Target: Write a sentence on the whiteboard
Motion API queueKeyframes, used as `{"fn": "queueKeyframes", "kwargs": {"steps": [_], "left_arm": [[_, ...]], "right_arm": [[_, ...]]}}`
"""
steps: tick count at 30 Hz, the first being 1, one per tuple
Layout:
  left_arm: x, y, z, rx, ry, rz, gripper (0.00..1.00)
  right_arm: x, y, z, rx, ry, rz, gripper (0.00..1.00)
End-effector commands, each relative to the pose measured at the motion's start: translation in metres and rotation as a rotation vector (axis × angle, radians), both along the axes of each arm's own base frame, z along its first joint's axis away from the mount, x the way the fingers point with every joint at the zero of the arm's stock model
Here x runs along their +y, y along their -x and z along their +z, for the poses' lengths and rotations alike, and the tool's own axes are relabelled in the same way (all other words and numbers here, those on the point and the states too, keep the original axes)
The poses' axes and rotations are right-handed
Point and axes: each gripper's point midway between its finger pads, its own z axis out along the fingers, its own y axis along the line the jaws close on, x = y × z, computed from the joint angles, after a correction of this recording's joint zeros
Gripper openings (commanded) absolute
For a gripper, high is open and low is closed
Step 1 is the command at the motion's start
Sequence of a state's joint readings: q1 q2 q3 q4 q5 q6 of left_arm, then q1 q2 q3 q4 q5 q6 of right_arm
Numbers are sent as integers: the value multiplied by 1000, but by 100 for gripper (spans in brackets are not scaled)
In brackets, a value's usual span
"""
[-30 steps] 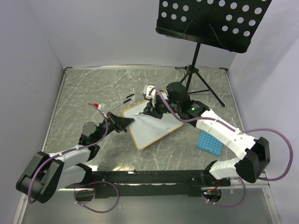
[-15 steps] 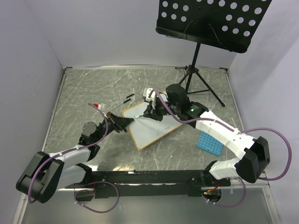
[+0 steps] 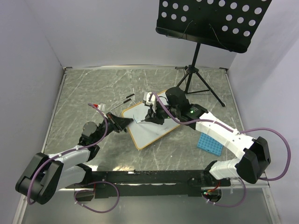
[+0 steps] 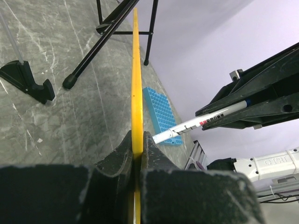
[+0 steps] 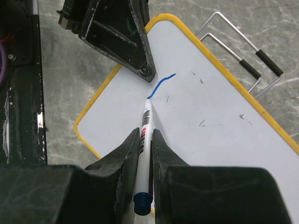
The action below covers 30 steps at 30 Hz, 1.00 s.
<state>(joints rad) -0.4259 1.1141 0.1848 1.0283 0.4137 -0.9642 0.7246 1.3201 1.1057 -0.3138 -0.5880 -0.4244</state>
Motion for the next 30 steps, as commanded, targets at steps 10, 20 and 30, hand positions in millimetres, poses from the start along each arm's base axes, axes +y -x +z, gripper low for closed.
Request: {"fn": "queueKeyframes", "kwargs": {"steps": [10, 20, 30], "left_arm": [[-1, 9, 59, -187, 123, -27, 1], [-1, 9, 55, -182, 118, -27, 1], [-2, 10, 56, -186, 121, -35, 1]], "right_arm": [[6, 2, 27, -31, -45, 18, 0], [11, -5, 40, -45, -65, 6, 0], [14, -11, 30, -27, -50, -10, 0]]}}
